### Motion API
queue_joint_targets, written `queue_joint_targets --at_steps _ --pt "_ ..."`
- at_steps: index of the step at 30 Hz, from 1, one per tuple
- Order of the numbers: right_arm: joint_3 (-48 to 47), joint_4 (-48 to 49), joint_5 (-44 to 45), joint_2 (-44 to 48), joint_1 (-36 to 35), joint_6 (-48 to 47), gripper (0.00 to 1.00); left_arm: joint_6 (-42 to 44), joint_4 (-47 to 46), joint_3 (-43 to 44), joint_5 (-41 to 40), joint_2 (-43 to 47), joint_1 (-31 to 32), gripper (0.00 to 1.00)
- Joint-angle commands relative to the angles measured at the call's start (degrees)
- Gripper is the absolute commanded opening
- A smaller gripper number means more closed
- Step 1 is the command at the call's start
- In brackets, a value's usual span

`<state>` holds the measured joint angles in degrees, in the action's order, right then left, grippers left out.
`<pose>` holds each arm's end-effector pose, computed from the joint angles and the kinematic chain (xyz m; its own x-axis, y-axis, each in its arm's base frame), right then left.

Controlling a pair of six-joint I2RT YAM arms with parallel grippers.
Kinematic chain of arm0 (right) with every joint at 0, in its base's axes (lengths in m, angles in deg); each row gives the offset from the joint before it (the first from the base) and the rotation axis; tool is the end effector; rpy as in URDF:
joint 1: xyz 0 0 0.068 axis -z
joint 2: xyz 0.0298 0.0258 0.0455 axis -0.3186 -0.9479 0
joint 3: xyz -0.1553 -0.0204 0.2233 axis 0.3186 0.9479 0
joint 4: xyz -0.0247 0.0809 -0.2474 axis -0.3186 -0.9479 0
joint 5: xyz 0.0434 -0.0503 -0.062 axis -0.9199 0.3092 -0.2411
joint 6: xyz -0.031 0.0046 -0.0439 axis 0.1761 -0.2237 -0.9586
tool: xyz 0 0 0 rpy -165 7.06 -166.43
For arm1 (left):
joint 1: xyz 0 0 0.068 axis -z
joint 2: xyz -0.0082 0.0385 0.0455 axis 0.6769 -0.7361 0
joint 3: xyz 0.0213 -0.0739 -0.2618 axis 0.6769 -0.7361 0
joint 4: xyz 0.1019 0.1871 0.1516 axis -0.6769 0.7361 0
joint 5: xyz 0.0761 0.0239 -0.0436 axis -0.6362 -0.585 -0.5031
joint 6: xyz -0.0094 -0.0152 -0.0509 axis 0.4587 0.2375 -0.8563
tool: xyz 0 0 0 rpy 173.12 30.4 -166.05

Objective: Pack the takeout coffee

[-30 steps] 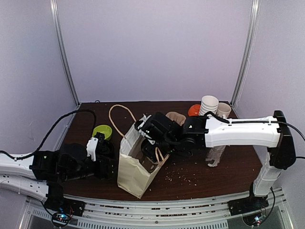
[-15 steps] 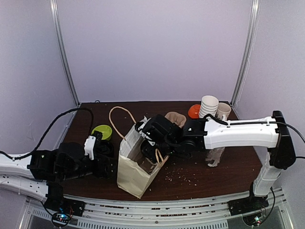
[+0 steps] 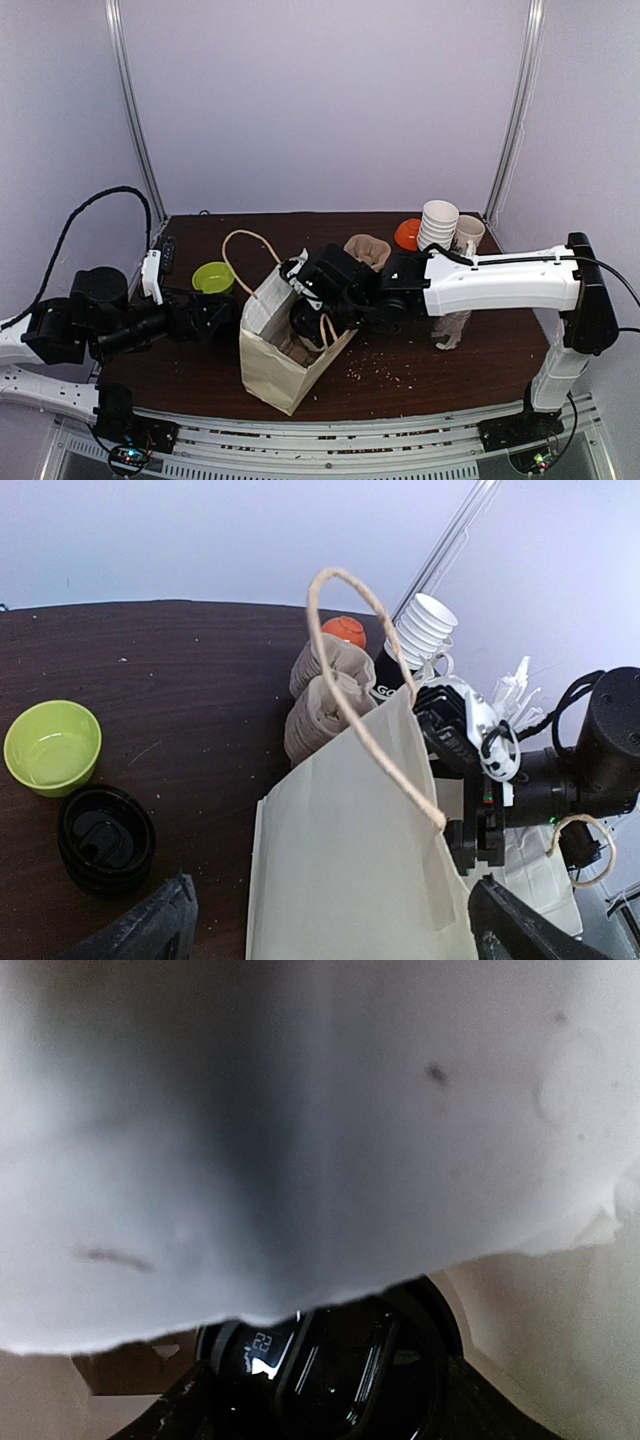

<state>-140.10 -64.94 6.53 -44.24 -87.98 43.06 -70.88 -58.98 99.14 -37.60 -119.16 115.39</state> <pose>0.1504 0.3735 0.2713 -0.4007 -0.5556 -0.7285 -0.7745 0.6302 -0.0546 0.0605 -0.1357 0.3071 -0.5720 -0.2705 -0.7744 0.4026 0.7299 -0.5524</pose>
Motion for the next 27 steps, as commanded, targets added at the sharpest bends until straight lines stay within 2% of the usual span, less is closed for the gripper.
queue_joint_targets --at_steps 1,15,19,23,27 --pt "2.38 -3.54 -1.66 -3.09 0.14 1.13 0.39 3.68 -2.80 3.46 0.03 -2.42 -0.11 0.99" --pt "1.66 -4.24 -2.23 -3.59 0.09 1.56 0.39 8.43 -5.36 8.26 5.69 -13.01 -0.60 0.98" --pt "1.73 -4.26 -2.71 -3.53 0.02 1.62 0.39 8.79 -6.27 8.74 6.79 -15.11 -1.43 0.95" --pt "1.82 -4.02 -3.34 -2.82 -0.10 1.43 0.39 9.42 -7.52 9.16 8.23 -16.43 -2.65 0.82" --pt "1.79 -3.66 -3.89 -1.38 -0.20 1.47 0.40 10.24 -8.52 9.24 9.69 -17.50 -3.89 0.59"
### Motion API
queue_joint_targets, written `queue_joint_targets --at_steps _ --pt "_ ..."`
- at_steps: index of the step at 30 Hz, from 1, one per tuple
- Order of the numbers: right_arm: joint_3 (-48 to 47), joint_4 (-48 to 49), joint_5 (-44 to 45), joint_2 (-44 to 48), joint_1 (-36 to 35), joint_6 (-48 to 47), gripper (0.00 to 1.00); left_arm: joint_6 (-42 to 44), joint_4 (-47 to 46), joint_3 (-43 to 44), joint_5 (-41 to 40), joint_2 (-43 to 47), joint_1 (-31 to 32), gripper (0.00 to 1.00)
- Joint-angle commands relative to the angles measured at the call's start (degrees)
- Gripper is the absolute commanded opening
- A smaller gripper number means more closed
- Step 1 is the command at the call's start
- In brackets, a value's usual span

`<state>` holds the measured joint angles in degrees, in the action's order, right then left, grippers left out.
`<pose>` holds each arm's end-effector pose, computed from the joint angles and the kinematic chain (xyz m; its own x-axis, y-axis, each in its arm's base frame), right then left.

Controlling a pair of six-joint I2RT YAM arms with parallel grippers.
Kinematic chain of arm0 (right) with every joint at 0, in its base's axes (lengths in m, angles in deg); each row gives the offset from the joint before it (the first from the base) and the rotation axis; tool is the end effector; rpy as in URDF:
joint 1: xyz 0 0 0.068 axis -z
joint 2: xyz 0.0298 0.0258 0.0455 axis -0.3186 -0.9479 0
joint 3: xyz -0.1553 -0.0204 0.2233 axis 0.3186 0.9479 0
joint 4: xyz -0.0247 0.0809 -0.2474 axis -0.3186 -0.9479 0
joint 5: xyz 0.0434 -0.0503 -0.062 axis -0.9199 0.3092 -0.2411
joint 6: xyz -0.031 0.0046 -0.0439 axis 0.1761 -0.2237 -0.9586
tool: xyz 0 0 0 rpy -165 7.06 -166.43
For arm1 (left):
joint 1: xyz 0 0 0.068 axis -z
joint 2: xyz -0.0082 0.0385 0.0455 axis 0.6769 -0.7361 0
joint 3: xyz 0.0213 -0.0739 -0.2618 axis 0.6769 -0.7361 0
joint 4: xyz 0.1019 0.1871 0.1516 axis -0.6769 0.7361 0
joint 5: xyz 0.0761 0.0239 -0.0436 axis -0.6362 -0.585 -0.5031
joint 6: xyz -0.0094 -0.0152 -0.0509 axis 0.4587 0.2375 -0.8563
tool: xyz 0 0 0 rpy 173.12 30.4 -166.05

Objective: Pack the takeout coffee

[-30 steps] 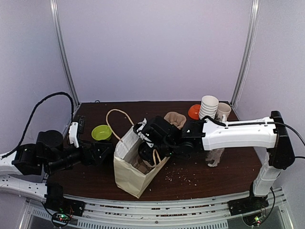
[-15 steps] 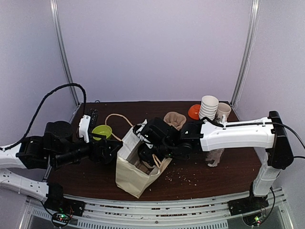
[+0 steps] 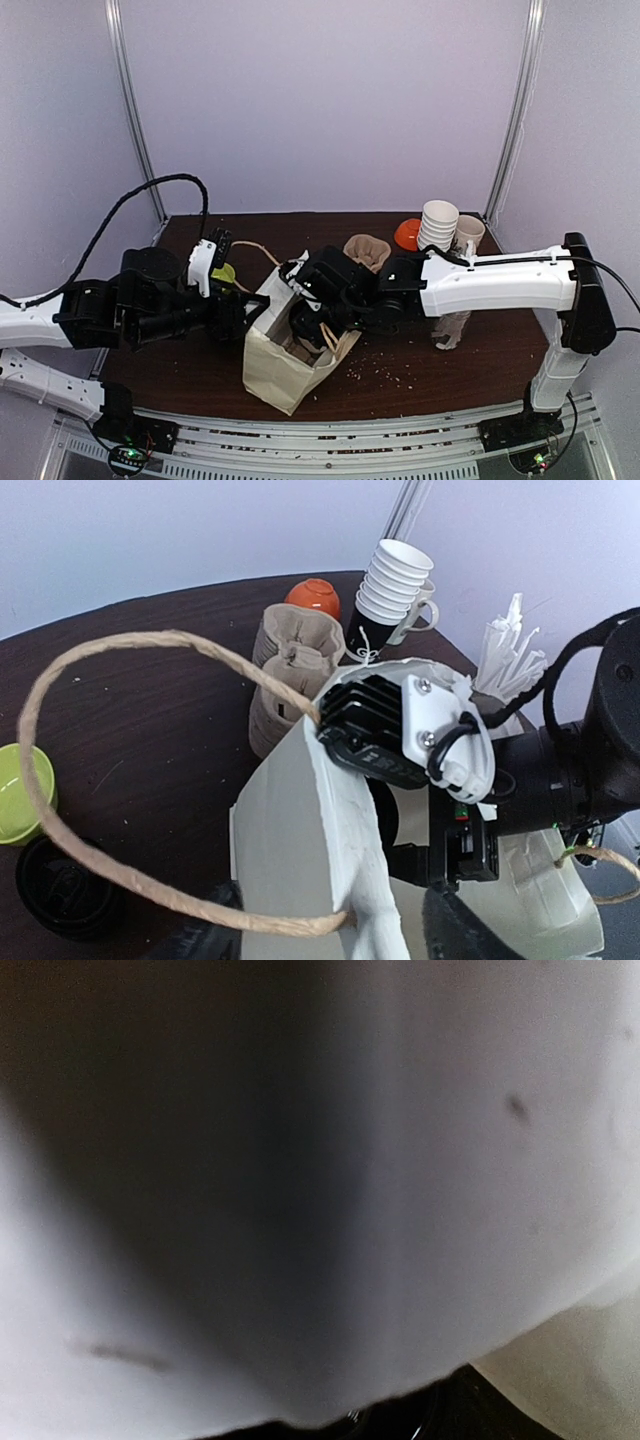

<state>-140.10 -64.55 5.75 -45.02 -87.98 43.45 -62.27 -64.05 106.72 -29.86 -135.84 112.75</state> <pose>0.1509 0.3762 0.2665 -0.4090 -0.5574 -0.7225 -0.7784 0.6264 -0.0426 0.0836 -0.1924 0.3145 -0.5744 -0.0742 -0.8152 0.5119 0.7446 -0.4285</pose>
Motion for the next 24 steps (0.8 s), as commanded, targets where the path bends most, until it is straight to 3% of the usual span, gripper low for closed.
queue_joint_targets --at_steps 1,10,24 --pt "1.83 -3.87 -3.19 -0.16 -0.19 1.00 0.40 1.78 -3.59 1.67 2.29 -1.13 -1.58 0.53" --pt "3.09 -3.48 -2.42 0.20 -0.19 0.31 0.40 2.05 -4.42 1.33 4.06 -3.01 -2.39 0.20" --pt "2.57 -5.25 -1.41 -4.32 -0.16 -0.24 0.41 2.03 -3.98 0.98 4.24 -3.02 -2.39 0.15"
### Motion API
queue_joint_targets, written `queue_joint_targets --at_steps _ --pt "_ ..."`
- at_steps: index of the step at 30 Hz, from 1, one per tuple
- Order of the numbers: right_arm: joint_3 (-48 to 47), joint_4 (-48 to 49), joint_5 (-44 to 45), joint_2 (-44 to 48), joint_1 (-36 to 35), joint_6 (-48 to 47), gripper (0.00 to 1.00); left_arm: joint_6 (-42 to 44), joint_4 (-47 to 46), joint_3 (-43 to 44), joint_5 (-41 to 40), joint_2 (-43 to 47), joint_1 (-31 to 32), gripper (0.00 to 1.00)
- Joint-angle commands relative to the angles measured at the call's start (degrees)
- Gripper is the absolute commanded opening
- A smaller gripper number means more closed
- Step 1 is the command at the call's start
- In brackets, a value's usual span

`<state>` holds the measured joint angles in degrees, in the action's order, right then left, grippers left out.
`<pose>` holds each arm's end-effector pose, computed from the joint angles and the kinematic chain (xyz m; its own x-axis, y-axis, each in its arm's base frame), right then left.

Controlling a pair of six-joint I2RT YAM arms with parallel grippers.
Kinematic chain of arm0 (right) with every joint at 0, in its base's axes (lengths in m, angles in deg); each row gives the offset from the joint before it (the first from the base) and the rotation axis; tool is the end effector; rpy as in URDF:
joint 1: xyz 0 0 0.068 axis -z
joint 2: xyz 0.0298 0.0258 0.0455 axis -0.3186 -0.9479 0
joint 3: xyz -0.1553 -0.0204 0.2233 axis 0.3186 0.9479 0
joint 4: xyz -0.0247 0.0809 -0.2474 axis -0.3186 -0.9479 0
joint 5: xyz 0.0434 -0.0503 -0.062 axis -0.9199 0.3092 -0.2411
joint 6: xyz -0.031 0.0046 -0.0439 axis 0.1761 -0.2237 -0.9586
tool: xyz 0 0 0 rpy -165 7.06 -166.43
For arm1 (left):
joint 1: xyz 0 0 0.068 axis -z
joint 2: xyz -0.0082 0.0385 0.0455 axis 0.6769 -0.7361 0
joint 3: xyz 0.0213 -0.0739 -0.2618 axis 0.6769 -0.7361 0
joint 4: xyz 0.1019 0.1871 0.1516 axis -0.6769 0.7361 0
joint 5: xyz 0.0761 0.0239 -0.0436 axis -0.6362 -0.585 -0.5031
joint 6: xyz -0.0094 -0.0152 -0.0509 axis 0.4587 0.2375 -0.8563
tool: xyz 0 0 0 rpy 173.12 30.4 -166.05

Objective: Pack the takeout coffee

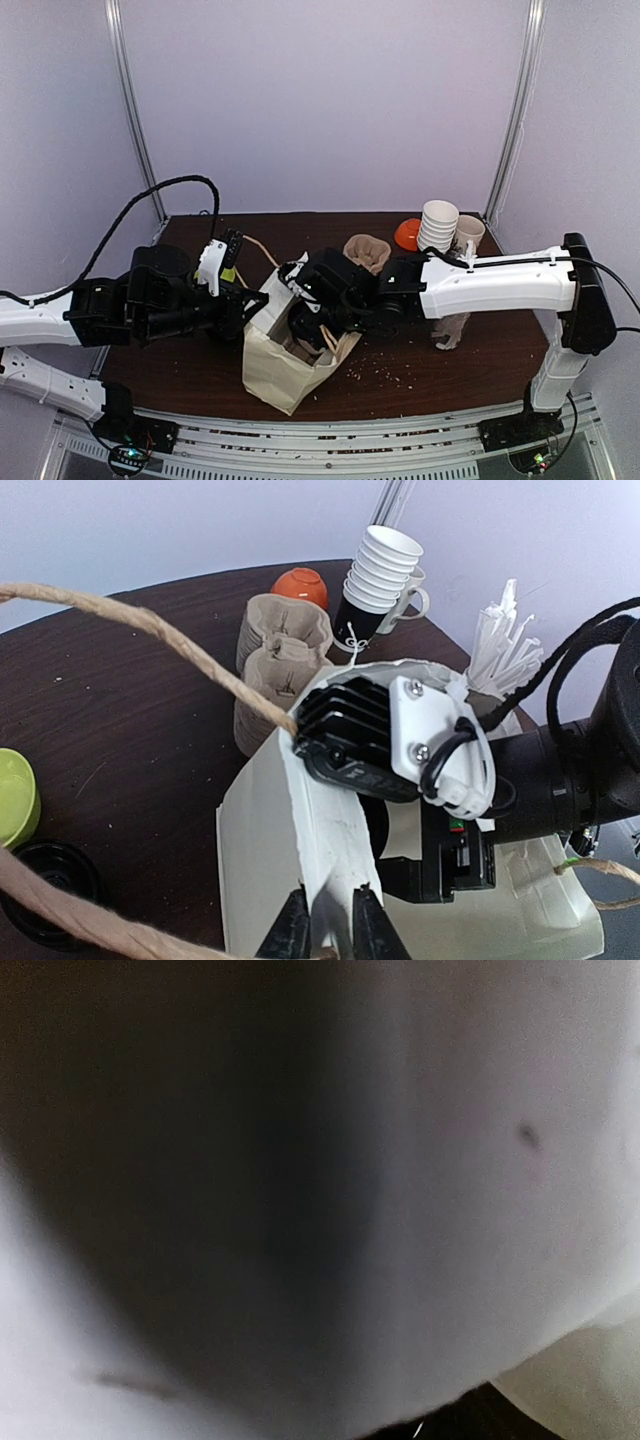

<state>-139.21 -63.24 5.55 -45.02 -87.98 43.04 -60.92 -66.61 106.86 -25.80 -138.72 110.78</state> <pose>0.1509 0.3764 0.2631 -0.4018 -0.5572 -0.7267 -0.7828 0.6208 -0.0432 0.0927 -0.2022 0.3095 -0.5875 -0.0457 -0.8080 0.5351 0.7270 -0.4302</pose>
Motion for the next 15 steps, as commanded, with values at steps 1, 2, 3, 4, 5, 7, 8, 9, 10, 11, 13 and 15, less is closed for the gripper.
queue_joint_targets --at_steps 1,2,3,4,5,7,8,9,10,11,13,15 --pt "1.46 -6.68 -1.42 -4.10 -0.12 0.18 0.43 0.70 -1.42 0.79 0.14 -0.14 -0.42 0.15" --pt "1.28 -6.74 -1.70 -3.77 -0.16 0.24 0.45 0.73 -1.42 0.75 0.11 -0.06 -0.42 0.15" --pt "1.09 -6.66 -1.89 -3.24 -0.20 0.31 0.51 0.73 -1.42 0.68 0.07 -0.04 -0.40 0.15" --pt "0.80 -6.54 -2.06 -2.65 -0.09 0.41 0.53 0.67 -1.42 0.66 -0.05 0.03 -0.42 0.15" --pt "0.54 -6.50 -2.23 -2.15 -0.10 0.44 0.56 0.70 -1.36 0.59 -0.17 0.12 -0.42 0.15" --pt "-0.32 -6.55 -2.55 -1.33 -0.09 0.68 0.64 0.74 -1.34 0.42 -0.35 0.36 -0.40 0.15" --pt "-0.85 -6.72 -2.66 -0.92 -0.10 0.77 0.66 0.68 -1.26 0.28 -0.41 0.47 -0.42 0.15" --pt "-1.35 -6.93 -2.66 -0.66 -0.11 0.90 0.69 0.67 -1.27 0.23 -0.50 0.58 -0.42 0.15" --pt "-1.81 -7.07 -2.70 -0.42 -0.04 1.00 0.71 0.67 -1.23 0.18 -0.61 0.65 -0.40 0.15" --pt "-2.24 -7.18 -2.66 -0.10 -0.11 1.05 0.73 0.61 -1.13 0.21 -0.63 0.66 -0.42 0.15" --pt "-2.97 -7.14 -2.64 0.49 -0.10 1.22 0.76 0.55 -1.07 0.13 -0.63 0.74 -0.41 0.15" --pt "-3.67 -7.25 -2.57 0.86 -0.10 1.30 0.79 0.50 -0.99 0.06 -0.63 0.64 -0.42 0.15"
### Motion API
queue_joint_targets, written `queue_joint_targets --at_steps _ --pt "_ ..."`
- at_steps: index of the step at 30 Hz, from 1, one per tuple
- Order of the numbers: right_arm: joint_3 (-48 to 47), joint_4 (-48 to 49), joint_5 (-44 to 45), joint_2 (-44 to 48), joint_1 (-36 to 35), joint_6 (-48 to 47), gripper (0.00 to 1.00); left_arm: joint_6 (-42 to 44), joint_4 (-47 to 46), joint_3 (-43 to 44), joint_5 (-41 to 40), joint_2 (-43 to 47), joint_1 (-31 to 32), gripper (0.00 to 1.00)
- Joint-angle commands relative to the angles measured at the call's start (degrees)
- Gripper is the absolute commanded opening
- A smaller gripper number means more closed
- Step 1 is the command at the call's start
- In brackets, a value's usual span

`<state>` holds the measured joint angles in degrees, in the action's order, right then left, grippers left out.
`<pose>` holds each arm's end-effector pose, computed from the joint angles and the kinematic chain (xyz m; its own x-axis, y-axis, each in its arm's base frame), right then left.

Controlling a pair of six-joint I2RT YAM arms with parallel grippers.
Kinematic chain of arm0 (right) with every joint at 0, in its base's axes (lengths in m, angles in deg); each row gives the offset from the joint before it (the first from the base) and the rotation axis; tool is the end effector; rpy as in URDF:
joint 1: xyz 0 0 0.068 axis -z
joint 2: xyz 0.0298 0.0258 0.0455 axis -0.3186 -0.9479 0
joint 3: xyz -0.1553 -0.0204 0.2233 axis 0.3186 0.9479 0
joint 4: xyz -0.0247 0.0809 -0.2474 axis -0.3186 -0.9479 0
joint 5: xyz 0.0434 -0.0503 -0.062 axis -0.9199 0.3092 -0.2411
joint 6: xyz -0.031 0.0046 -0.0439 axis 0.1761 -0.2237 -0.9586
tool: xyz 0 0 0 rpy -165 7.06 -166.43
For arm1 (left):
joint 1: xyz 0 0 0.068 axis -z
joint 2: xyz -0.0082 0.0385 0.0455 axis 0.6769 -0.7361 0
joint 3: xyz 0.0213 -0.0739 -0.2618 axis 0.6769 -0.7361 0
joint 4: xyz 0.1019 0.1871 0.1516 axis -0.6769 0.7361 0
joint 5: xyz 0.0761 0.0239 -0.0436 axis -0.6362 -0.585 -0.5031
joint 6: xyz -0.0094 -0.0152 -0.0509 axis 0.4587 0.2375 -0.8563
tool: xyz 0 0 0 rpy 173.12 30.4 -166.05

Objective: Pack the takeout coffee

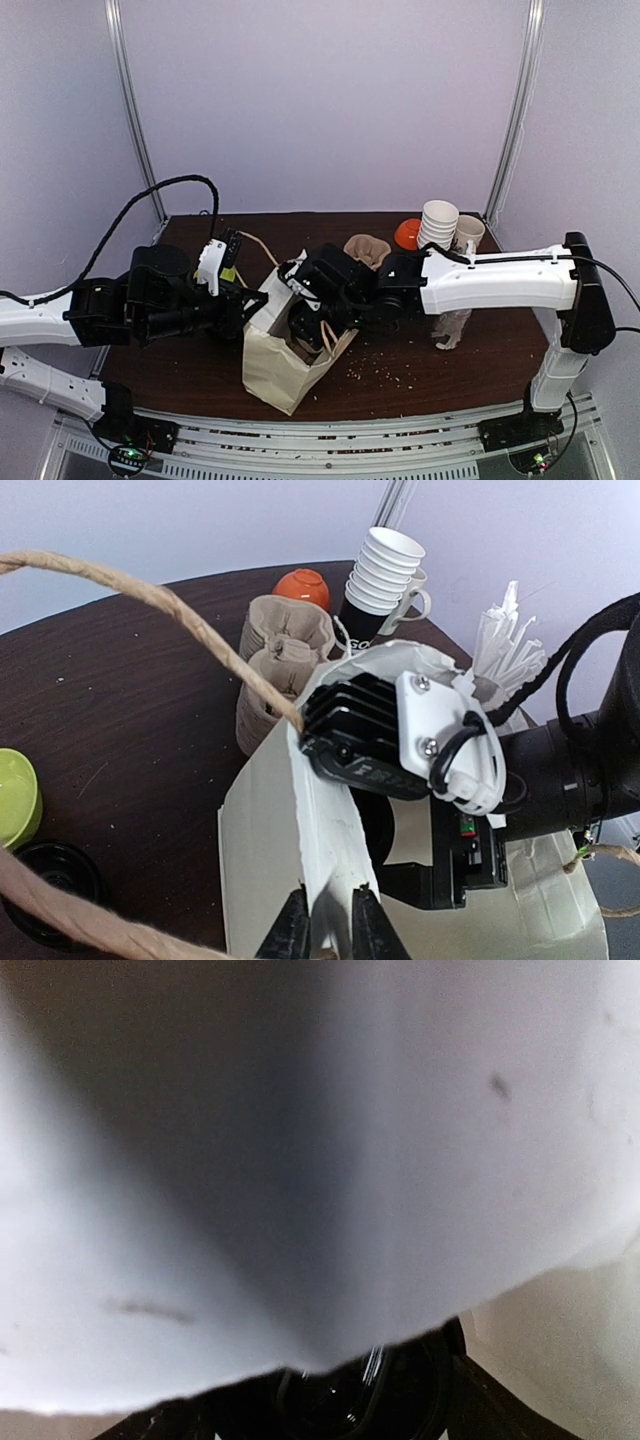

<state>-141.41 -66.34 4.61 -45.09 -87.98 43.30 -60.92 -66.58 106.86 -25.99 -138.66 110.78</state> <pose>0.1503 0.3767 0.2710 -0.4111 -0.5675 -0.7134 -0.7887 0.6139 -0.0339 0.0927 -0.2019 0.3097 -0.5861 -0.0475 -0.8088 0.5335 0.7287 -0.4294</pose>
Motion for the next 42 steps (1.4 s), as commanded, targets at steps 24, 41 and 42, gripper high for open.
queue_joint_targets --at_steps 24,41,42 --pt "-6.43 -5.05 -2.48 5.90 0.42 3.42 1.00 1.30 -0.21 0.01 0.53 1.11 -0.42 0.15" --pt "-11.76 -6.31 -8.26 11.04 1.18 2.78 1.00 1.10 0.85 -0.26 0.97 2.39 -0.42 0.19" --pt "-12.01 -6.68 -8.89 11.36 1.32 2.47 1.00 1.15 0.92 -0.35 1.09 2.50 -0.42 0.20"
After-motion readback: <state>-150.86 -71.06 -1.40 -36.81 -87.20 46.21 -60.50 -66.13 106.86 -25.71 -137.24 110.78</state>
